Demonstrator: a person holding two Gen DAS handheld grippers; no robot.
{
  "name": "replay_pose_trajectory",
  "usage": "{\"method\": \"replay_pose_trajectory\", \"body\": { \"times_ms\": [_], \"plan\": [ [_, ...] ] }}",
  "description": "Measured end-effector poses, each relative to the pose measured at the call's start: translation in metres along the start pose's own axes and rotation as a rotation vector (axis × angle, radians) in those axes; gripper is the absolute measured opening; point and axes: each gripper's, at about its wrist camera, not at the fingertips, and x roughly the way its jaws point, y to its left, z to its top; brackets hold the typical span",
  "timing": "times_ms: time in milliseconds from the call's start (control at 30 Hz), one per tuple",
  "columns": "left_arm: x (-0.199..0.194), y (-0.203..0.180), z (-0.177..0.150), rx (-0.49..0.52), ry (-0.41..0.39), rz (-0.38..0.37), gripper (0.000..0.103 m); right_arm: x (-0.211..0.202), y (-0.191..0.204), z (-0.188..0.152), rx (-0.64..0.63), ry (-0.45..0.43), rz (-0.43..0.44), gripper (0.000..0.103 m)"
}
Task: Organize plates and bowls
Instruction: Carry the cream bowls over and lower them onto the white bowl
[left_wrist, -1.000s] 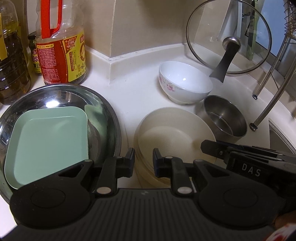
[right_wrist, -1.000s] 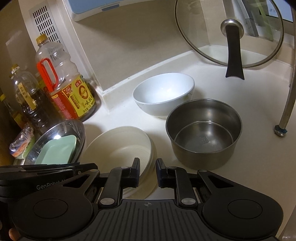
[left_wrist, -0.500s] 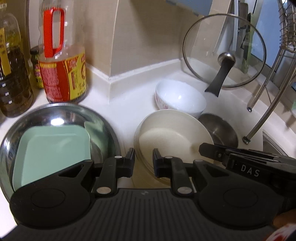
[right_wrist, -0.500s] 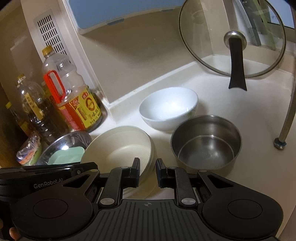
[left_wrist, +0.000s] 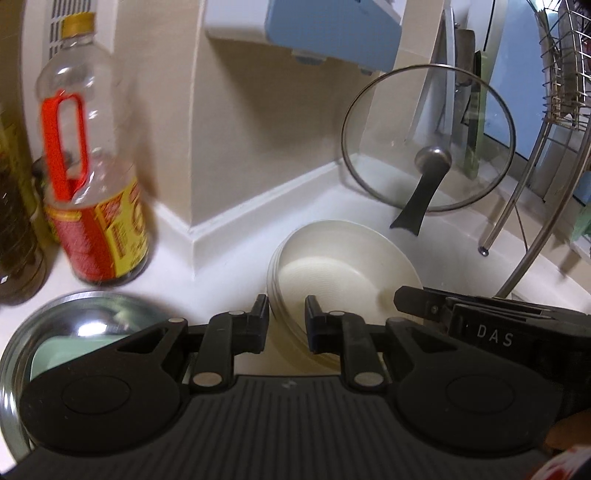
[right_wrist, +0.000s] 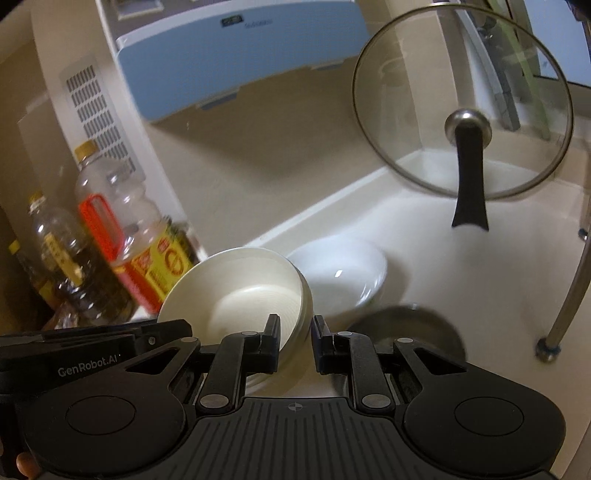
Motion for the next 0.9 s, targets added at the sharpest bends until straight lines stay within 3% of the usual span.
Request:
{"method": "replay_pose_trajectory", "body": {
  "times_ms": [467,900],
  "plan": [
    [0.052,-0.011,0.043,0.053,-0.011,-0.044,0.018,0.025,-0.027,0.051,0.037,-0.030,-0.051,0.019],
    [0.091,-0.014,0.048,0.075,0.051,-0.048,0.018,0.056,-0.047,0.053,0.077,0.019,-0.095,0.019]
  ]
}}
